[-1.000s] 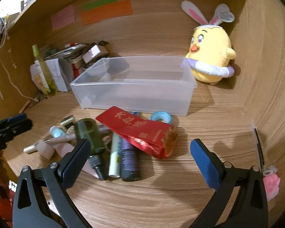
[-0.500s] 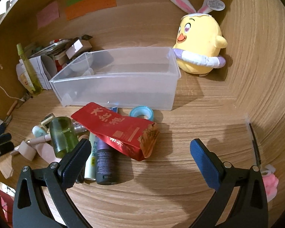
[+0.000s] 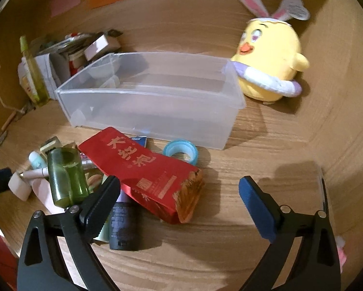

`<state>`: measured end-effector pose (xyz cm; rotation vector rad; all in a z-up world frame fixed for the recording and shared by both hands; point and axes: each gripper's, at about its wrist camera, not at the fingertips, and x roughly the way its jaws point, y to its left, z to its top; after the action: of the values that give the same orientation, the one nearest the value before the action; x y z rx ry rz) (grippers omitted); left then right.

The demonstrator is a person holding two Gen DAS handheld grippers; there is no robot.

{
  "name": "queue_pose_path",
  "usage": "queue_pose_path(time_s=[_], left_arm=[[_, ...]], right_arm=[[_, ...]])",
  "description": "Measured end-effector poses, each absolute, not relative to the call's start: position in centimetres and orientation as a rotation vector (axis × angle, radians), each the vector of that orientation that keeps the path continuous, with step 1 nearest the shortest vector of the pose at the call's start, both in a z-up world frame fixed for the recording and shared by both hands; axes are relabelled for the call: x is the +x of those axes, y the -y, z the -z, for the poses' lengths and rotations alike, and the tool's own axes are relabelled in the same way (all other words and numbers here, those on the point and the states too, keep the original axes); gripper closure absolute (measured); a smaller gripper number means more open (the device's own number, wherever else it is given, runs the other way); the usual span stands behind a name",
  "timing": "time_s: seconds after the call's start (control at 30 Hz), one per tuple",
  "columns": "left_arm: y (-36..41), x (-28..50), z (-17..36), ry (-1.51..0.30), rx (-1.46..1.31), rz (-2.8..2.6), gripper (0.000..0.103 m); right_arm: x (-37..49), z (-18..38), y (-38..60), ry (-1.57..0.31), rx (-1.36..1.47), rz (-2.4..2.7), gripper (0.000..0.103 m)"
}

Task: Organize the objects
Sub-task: 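Close the left gripper on the pink-capped white tube and lift it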

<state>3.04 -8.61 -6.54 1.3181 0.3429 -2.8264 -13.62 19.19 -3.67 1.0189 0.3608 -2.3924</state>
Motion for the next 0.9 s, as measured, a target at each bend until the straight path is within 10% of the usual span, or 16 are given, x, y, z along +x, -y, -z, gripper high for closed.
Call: queue_pose_path(time_s=[0.17, 0.57, 0.9], left_arm=[[8.2, 2.5, 6.7, -0.295, 1.327, 2.831, 0.088], [8.2, 2.0, 6.7, -0.334, 1.326, 2.831, 0.089], [8.8, 1.9, 4.8, -0.391, 1.238, 2.842, 0.089]], right_arm=[[-14.0, 4.3, -18.6, -0.383, 1.055, 2.337, 0.007], [-17.4, 5.3, -18.9, -0.27, 1.147, 2.168, 0.007], [-15.8, 4.3, -19.4, -0.258, 1.1, 2.139, 0.039]])
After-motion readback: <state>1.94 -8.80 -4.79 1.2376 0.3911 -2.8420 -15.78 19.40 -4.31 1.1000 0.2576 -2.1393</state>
